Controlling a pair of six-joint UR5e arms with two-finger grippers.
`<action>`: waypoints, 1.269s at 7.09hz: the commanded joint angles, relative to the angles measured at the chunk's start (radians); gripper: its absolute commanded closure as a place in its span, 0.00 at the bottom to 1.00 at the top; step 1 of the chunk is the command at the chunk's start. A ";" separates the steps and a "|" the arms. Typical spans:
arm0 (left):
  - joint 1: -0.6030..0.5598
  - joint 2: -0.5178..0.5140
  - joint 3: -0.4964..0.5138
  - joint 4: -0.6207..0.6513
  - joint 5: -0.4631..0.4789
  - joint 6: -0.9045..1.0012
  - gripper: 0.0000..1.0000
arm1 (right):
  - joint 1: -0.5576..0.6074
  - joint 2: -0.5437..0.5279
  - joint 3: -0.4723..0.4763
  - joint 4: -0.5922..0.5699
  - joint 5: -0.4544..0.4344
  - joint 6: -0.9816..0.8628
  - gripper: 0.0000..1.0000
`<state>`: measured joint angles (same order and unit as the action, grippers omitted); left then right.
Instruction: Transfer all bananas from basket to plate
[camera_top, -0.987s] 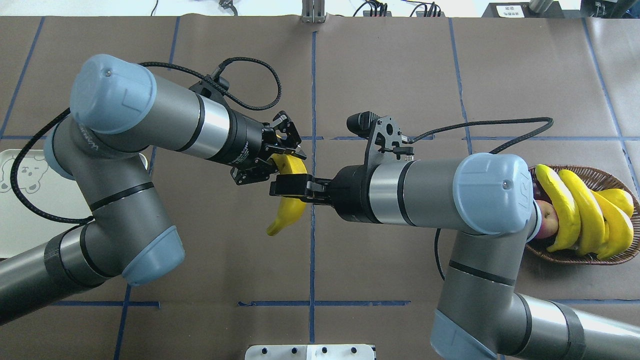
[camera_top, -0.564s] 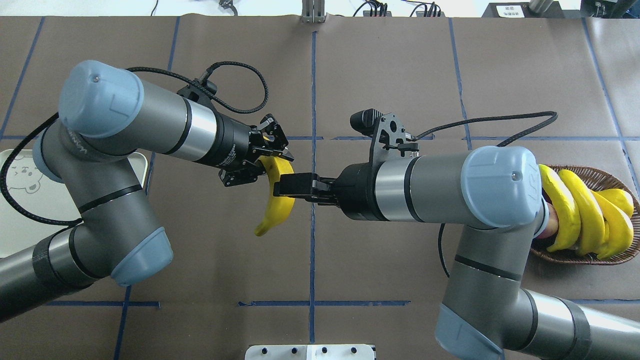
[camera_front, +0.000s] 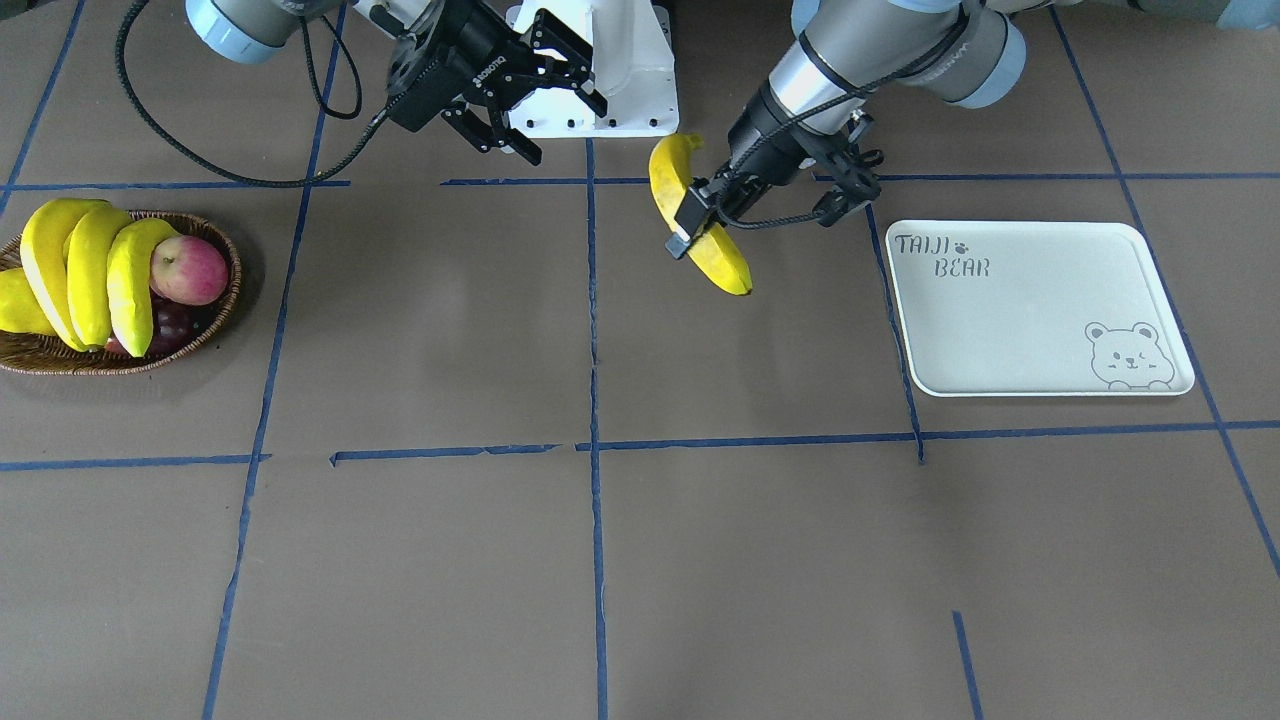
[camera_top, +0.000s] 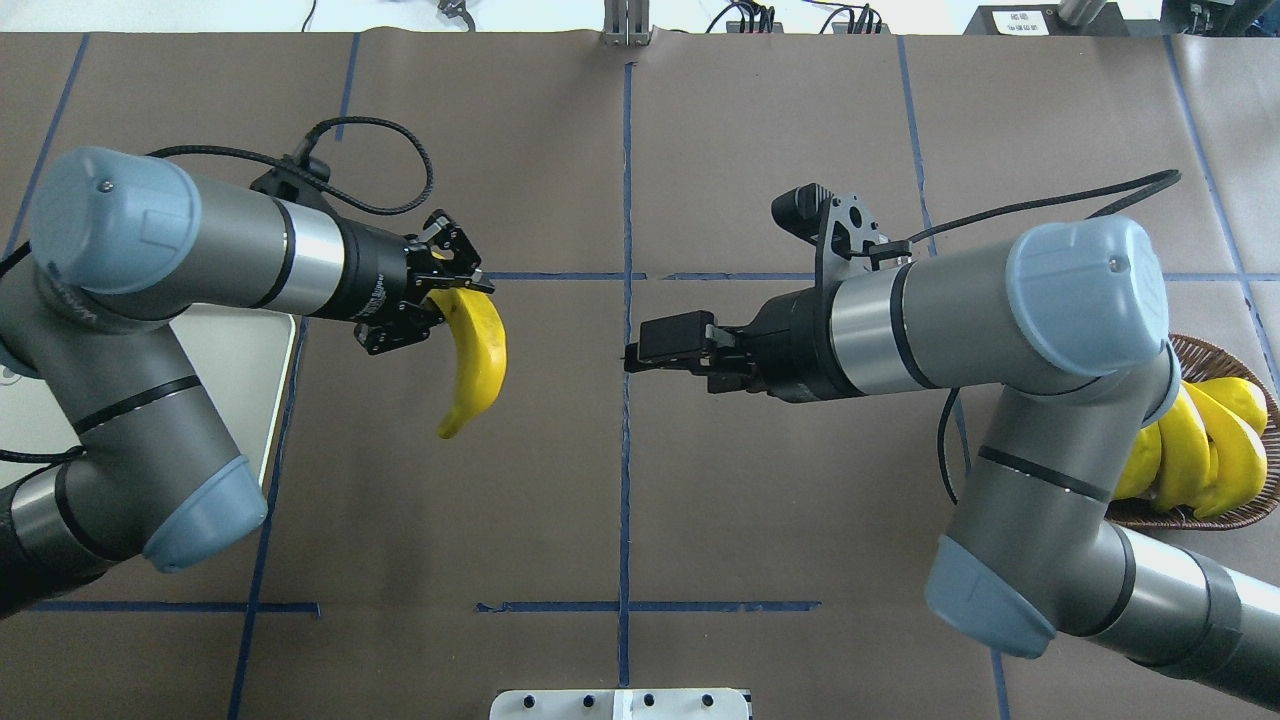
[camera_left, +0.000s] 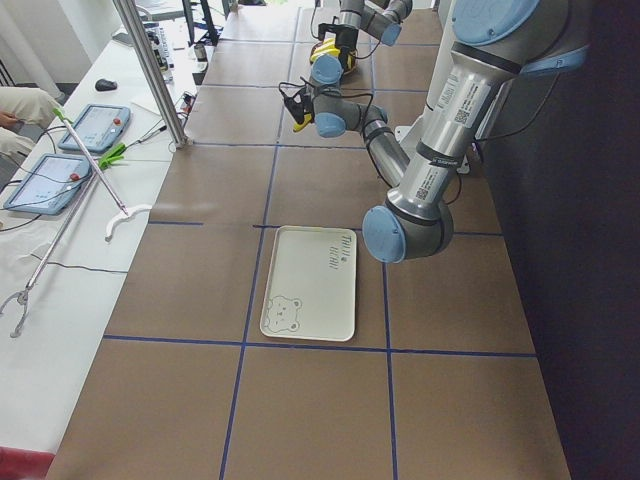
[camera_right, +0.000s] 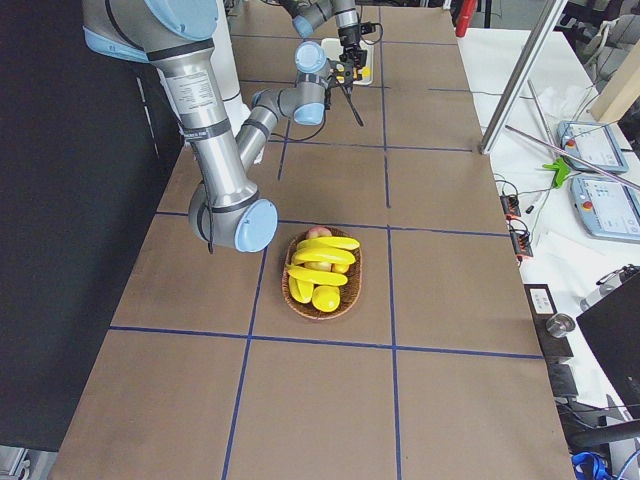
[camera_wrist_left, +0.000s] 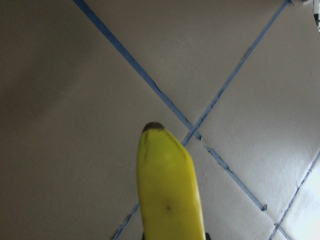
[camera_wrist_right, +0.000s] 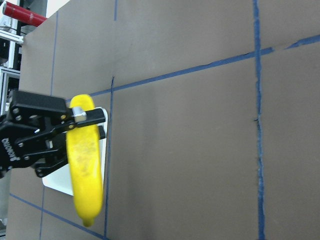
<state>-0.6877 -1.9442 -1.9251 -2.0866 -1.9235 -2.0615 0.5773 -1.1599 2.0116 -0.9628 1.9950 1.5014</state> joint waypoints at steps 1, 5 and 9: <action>-0.058 0.182 -0.069 0.003 -0.033 0.112 1.00 | 0.068 -0.026 0.004 -0.121 0.067 -0.029 0.00; -0.154 0.454 -0.060 0.007 -0.138 0.412 1.00 | 0.119 -0.064 0.032 -0.523 0.070 -0.400 0.00; -0.308 0.485 0.224 -0.172 -0.155 0.628 1.00 | 0.191 -0.197 0.139 -0.708 0.088 -0.747 0.00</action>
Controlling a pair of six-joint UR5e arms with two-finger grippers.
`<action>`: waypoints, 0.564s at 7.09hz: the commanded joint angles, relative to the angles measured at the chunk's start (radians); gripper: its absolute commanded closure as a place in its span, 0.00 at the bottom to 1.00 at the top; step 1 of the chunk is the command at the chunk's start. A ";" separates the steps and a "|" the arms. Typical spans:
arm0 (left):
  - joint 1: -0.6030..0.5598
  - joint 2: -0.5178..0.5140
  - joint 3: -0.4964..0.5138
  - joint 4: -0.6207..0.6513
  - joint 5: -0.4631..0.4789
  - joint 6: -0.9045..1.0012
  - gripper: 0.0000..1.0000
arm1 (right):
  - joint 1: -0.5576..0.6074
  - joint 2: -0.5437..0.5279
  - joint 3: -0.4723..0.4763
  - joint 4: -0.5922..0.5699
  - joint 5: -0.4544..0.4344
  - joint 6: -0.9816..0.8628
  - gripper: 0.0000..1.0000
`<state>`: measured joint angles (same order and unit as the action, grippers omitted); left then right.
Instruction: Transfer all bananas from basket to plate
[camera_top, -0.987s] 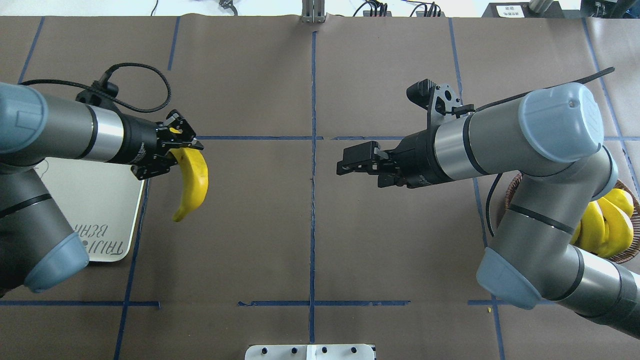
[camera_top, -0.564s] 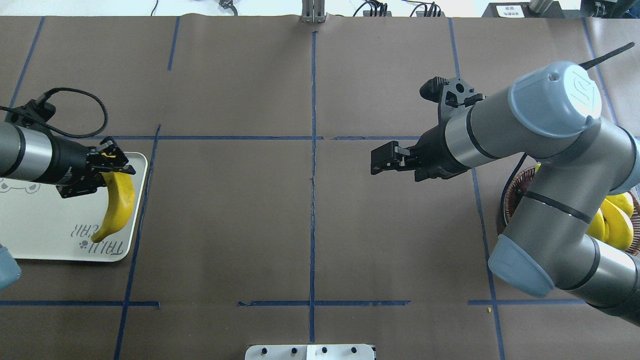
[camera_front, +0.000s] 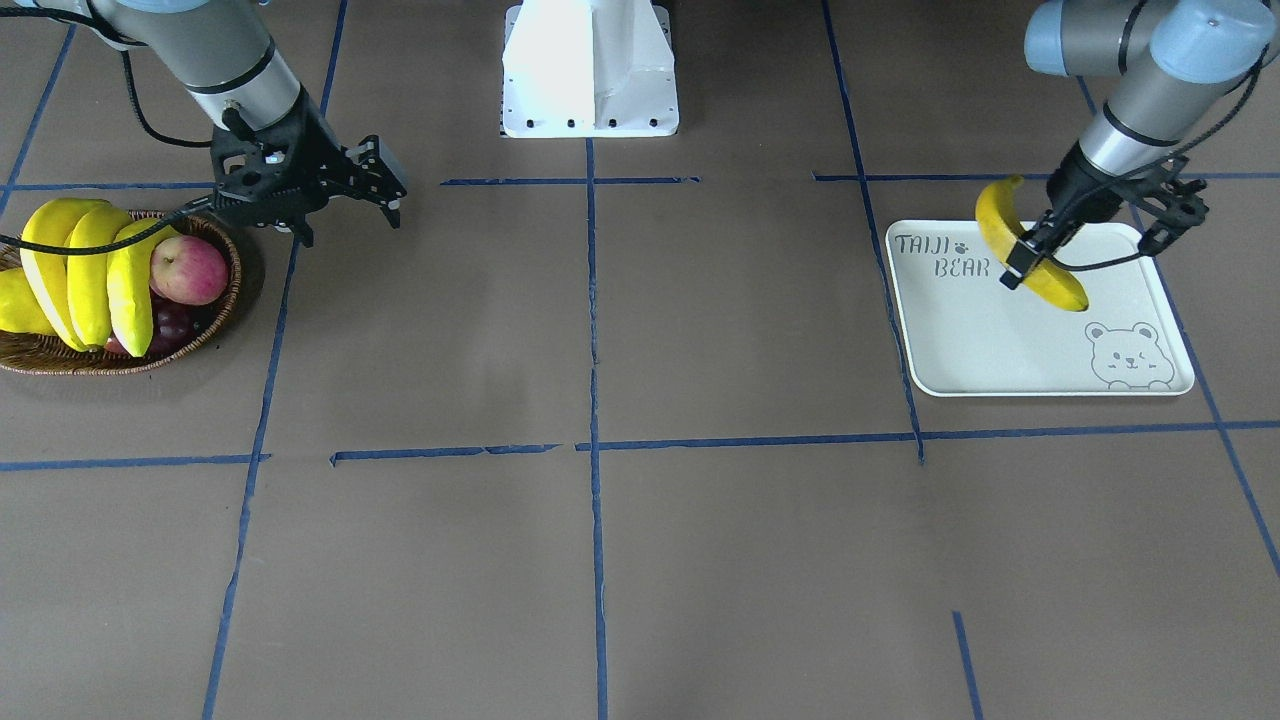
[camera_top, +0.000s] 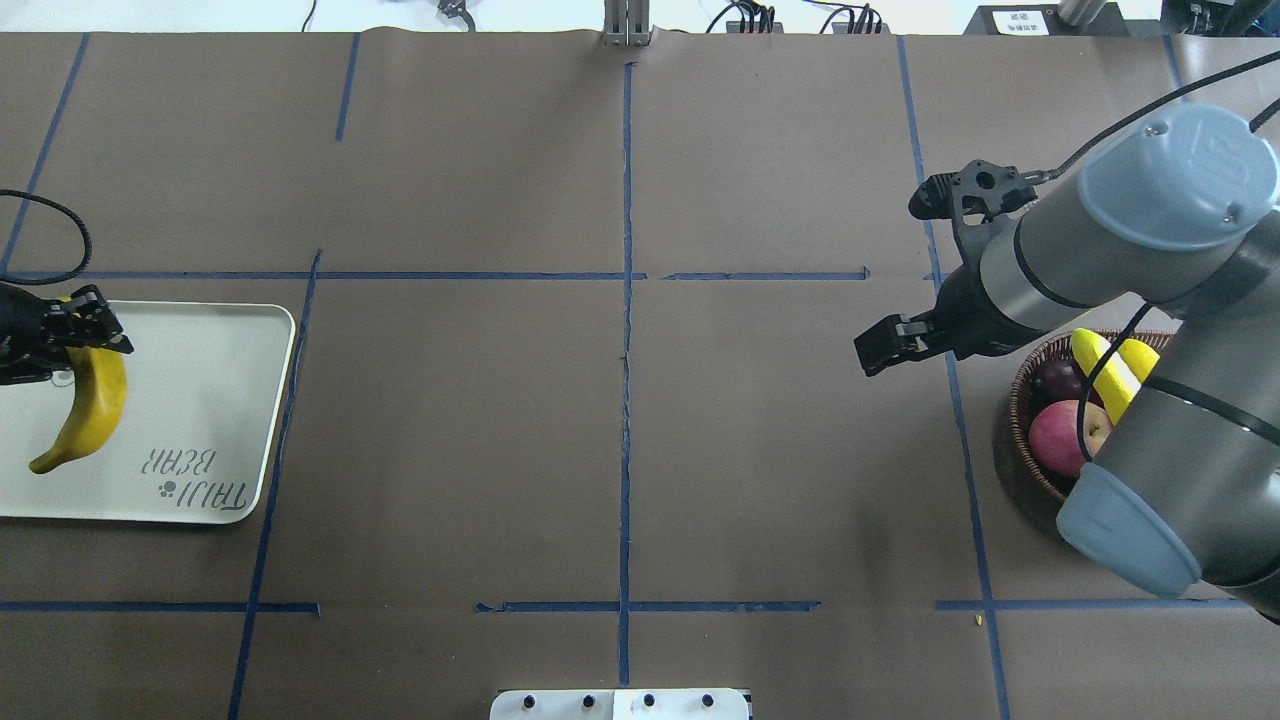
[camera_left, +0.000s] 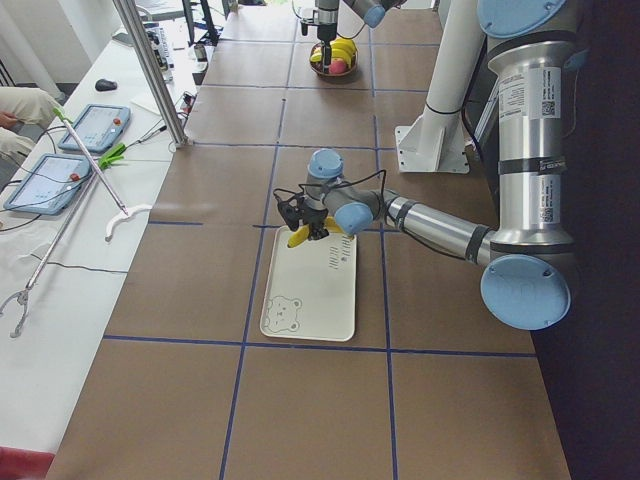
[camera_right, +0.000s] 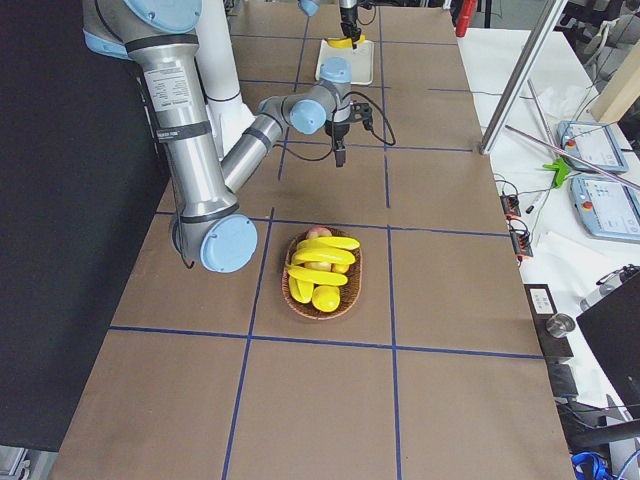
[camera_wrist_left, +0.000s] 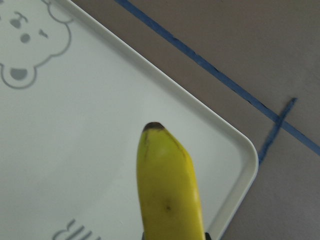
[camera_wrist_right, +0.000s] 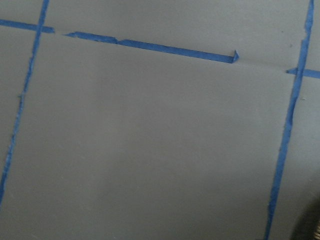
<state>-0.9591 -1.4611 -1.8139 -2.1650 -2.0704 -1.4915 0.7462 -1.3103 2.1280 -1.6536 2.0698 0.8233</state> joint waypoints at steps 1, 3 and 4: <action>-0.049 0.002 0.204 -0.211 -0.008 0.059 1.00 | 0.036 -0.056 0.027 -0.015 0.039 -0.076 0.00; -0.061 -0.001 0.312 -0.337 -0.010 0.062 1.00 | 0.038 -0.072 0.039 -0.012 0.039 -0.075 0.00; -0.063 0.001 0.332 -0.340 -0.010 0.098 0.97 | 0.038 -0.072 0.040 -0.011 0.039 -0.075 0.00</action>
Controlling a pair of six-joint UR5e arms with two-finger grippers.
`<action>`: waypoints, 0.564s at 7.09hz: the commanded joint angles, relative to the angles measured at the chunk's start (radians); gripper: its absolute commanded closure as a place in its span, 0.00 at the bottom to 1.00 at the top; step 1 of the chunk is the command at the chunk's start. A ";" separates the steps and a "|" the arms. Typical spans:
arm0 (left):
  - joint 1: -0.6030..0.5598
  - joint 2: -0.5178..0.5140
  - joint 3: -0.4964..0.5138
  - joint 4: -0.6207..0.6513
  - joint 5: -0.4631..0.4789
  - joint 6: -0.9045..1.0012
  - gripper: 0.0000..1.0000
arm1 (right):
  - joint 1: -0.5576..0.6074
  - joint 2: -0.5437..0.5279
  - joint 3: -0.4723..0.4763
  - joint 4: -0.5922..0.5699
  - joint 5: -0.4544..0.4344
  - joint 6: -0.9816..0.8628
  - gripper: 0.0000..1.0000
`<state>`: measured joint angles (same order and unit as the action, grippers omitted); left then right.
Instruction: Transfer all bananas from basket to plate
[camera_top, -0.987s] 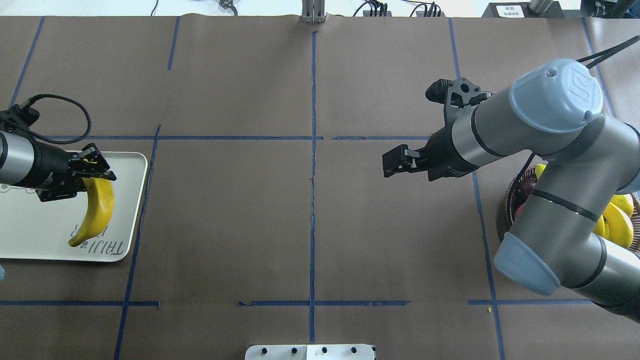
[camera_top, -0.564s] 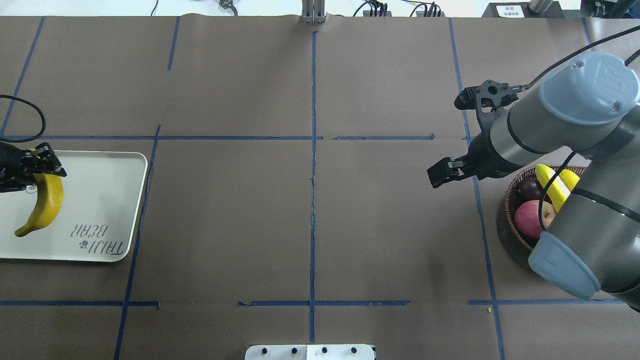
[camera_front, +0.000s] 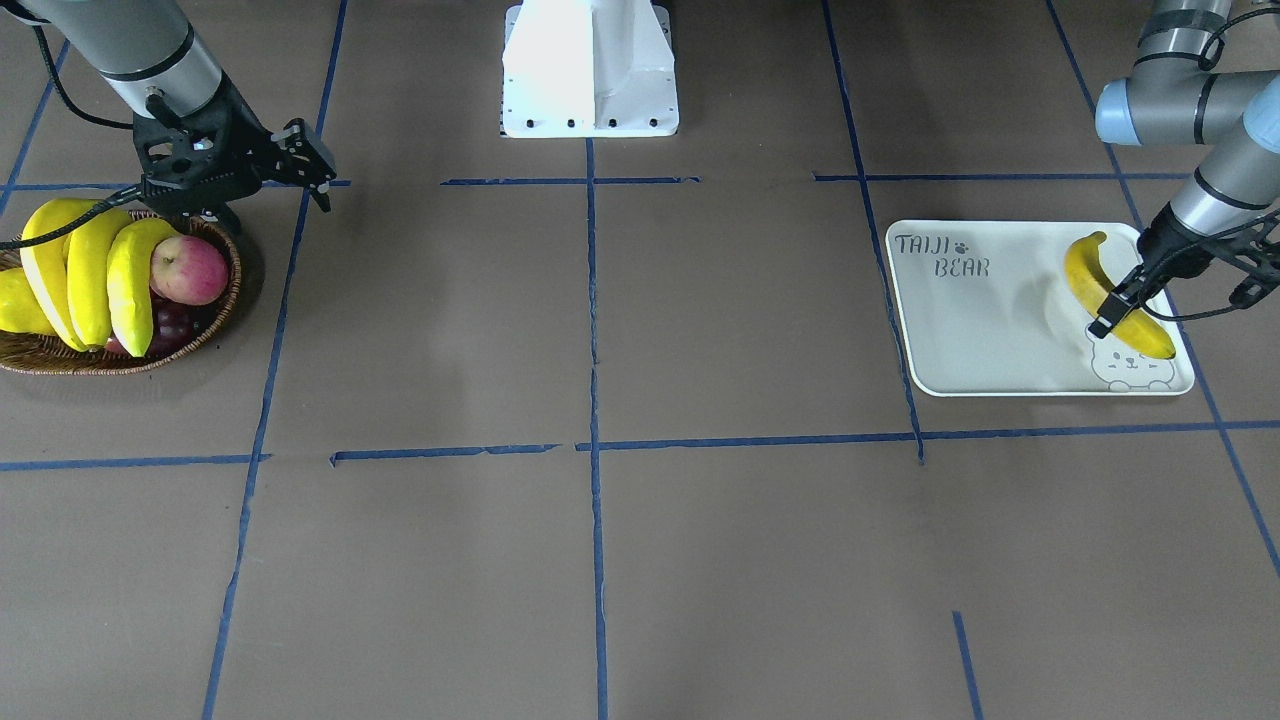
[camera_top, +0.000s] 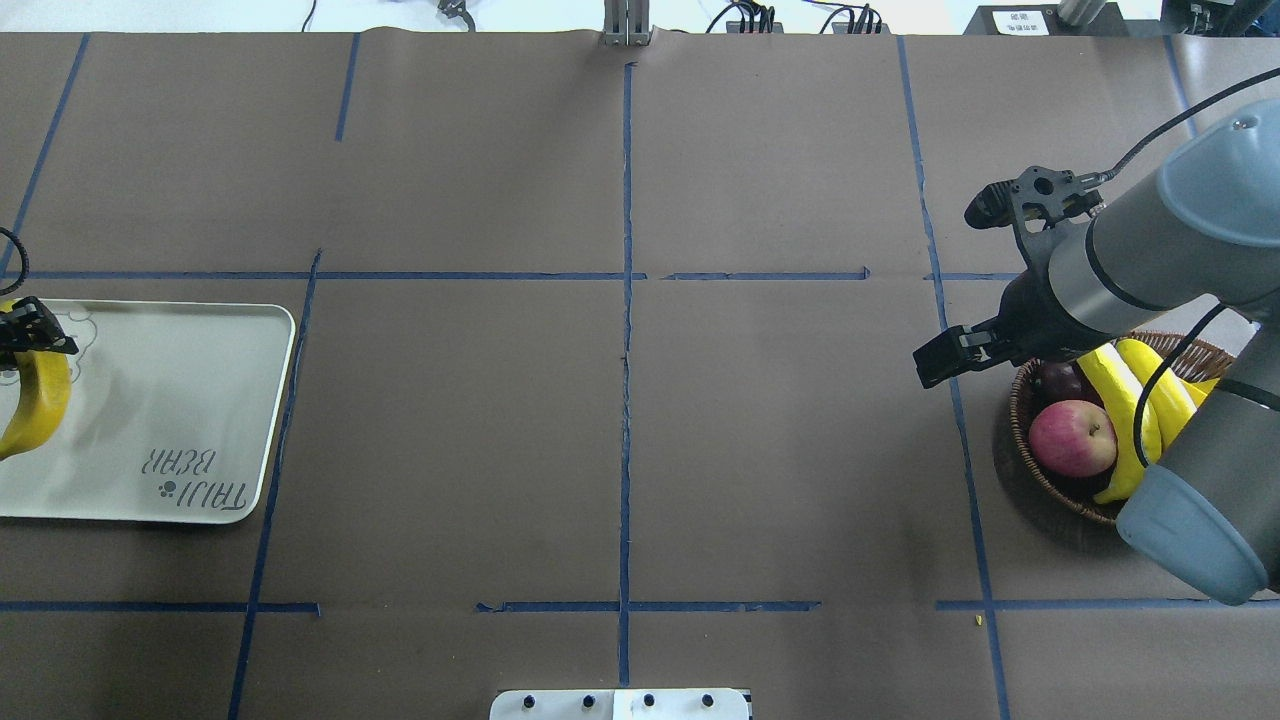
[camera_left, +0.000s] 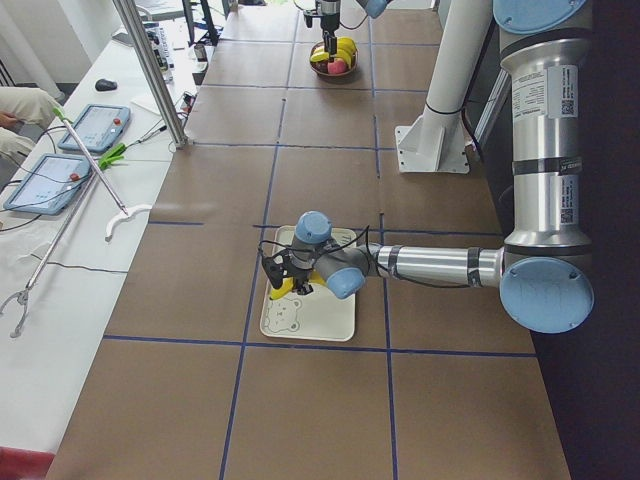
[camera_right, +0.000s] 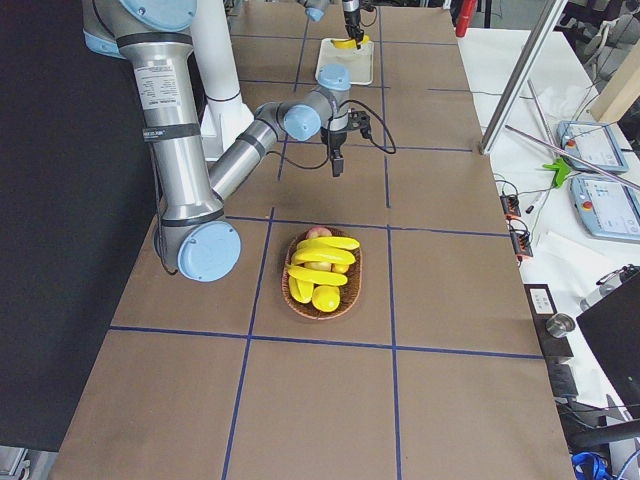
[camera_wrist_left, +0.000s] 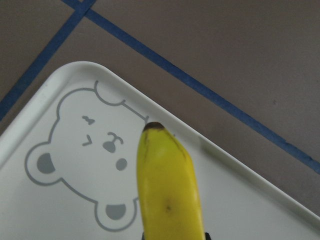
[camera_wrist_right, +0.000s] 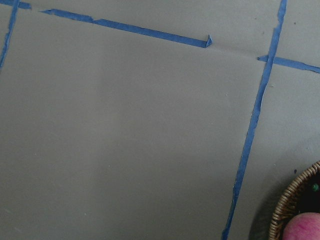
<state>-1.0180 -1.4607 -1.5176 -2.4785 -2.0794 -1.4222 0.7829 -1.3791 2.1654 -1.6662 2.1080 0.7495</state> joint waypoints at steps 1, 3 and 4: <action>-0.031 0.000 0.069 -0.026 -0.001 0.092 0.95 | 0.001 -0.005 0.001 0.002 0.001 -0.001 0.00; -0.048 -0.001 0.102 -0.026 -0.001 0.146 0.87 | -0.001 -0.003 -0.001 0.002 0.001 -0.001 0.00; -0.053 -0.003 0.108 -0.025 -0.001 0.185 0.49 | -0.001 -0.003 -0.002 0.002 0.001 -0.001 0.00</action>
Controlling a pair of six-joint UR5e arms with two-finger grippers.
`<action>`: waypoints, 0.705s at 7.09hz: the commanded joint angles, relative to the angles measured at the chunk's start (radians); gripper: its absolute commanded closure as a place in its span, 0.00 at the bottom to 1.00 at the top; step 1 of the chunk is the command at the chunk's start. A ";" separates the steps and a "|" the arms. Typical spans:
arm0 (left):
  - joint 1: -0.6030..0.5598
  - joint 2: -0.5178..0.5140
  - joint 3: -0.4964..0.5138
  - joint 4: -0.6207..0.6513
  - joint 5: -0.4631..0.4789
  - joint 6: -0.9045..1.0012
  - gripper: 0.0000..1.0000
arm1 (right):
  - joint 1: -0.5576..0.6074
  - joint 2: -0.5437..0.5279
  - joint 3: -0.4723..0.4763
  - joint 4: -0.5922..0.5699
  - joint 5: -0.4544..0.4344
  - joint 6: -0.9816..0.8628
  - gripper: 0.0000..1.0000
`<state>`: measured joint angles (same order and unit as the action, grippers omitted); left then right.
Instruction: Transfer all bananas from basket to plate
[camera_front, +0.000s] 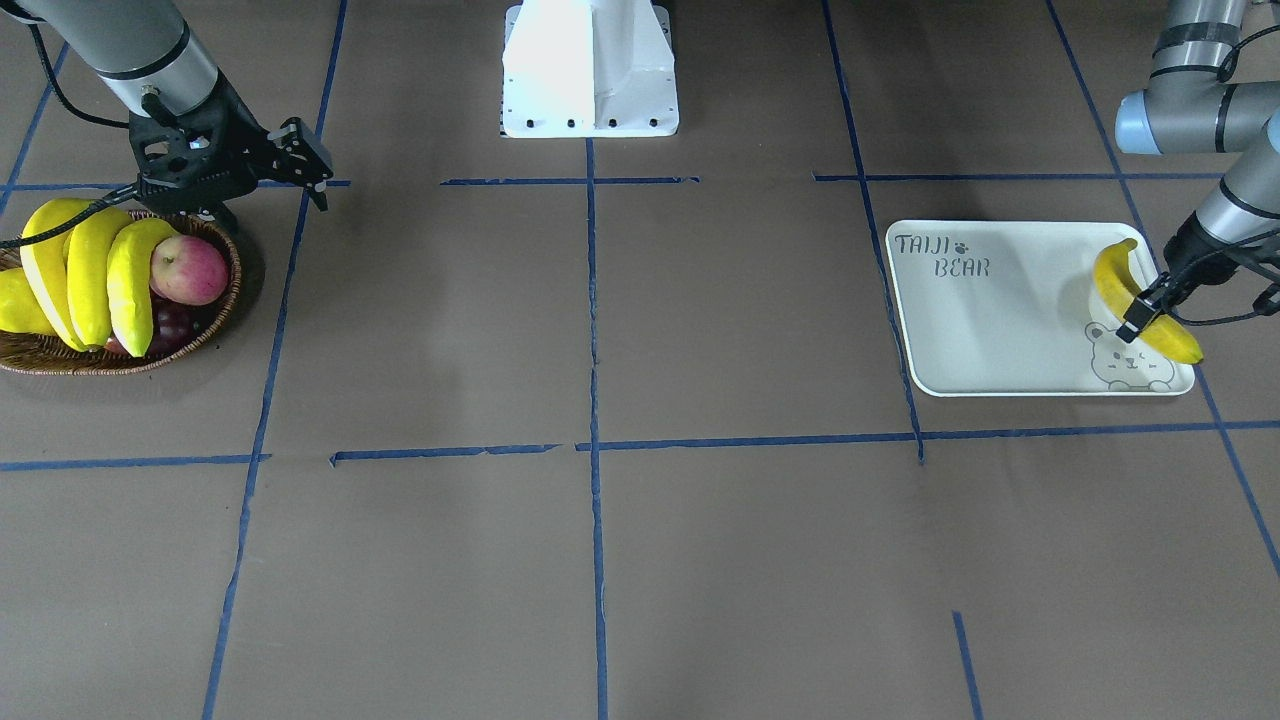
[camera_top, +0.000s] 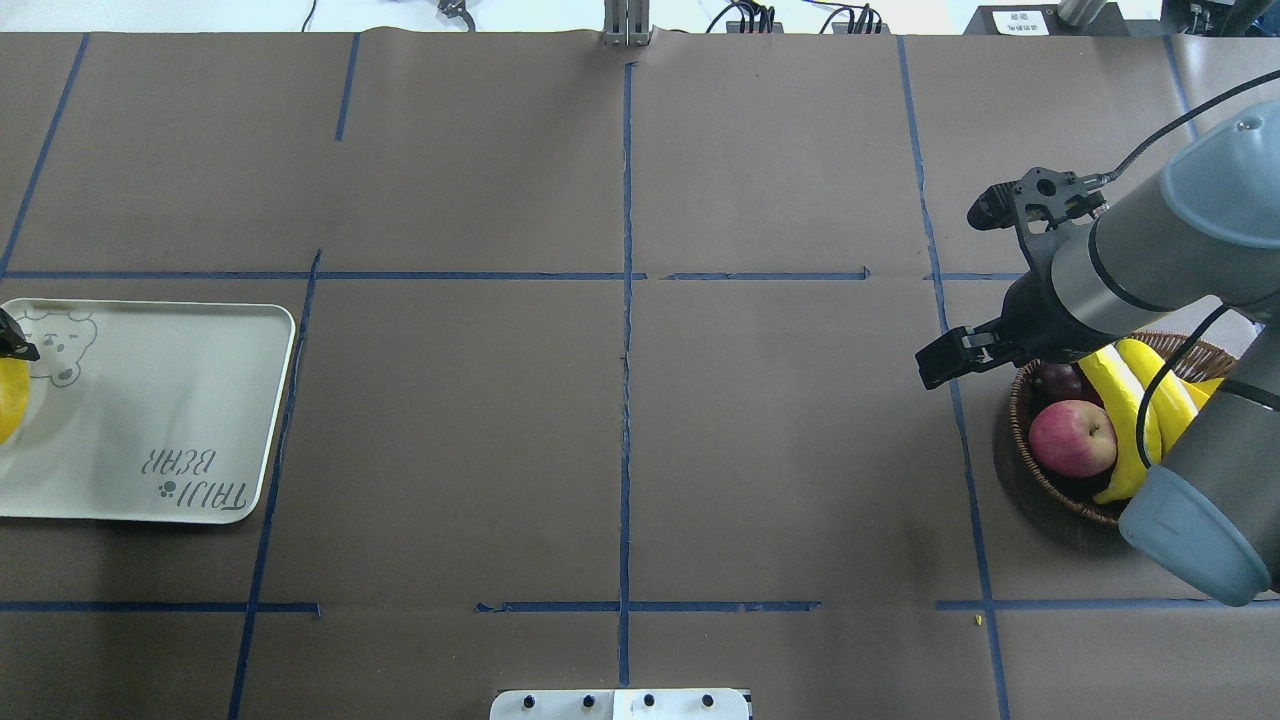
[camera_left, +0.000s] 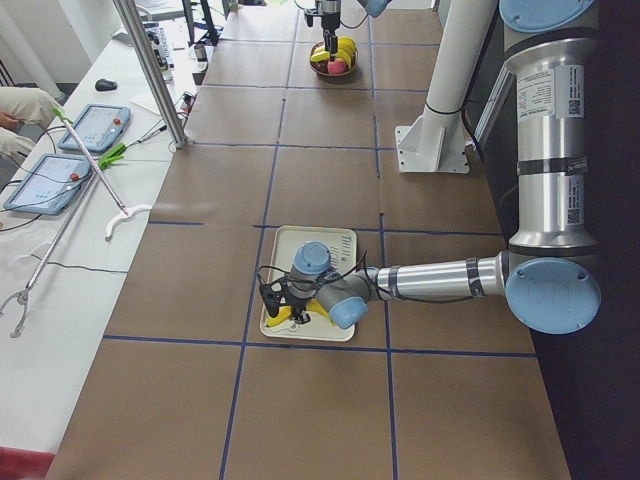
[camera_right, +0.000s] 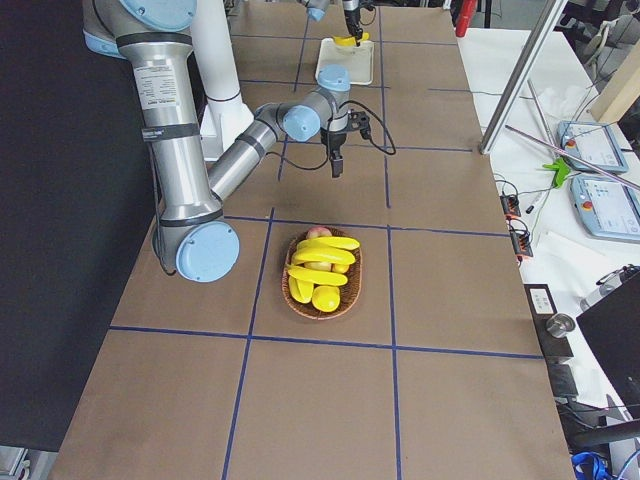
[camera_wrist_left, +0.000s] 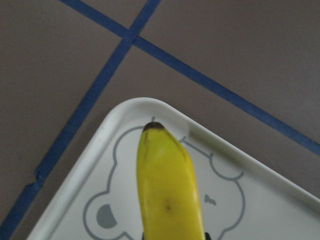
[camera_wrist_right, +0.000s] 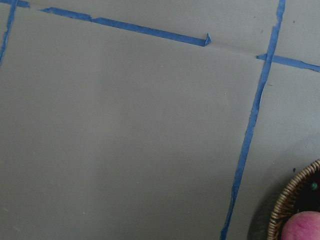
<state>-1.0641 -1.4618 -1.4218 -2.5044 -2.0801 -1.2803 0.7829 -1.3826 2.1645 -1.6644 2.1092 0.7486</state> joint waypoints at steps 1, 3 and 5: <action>-0.008 -0.002 0.012 -0.001 0.000 0.056 0.00 | -0.001 0.001 -0.002 0.002 0.000 0.000 0.00; -0.069 -0.005 0.009 -0.002 -0.102 0.106 0.00 | 0.004 0.001 -0.002 0.002 0.000 0.000 0.00; -0.236 -0.008 -0.005 0.007 -0.289 0.316 0.00 | 0.039 -0.022 0.007 -0.008 0.002 -0.003 0.00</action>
<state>-1.2104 -1.4672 -1.4175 -2.4987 -2.2706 -1.0688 0.7999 -1.3878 2.1650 -1.6658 2.1096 0.7472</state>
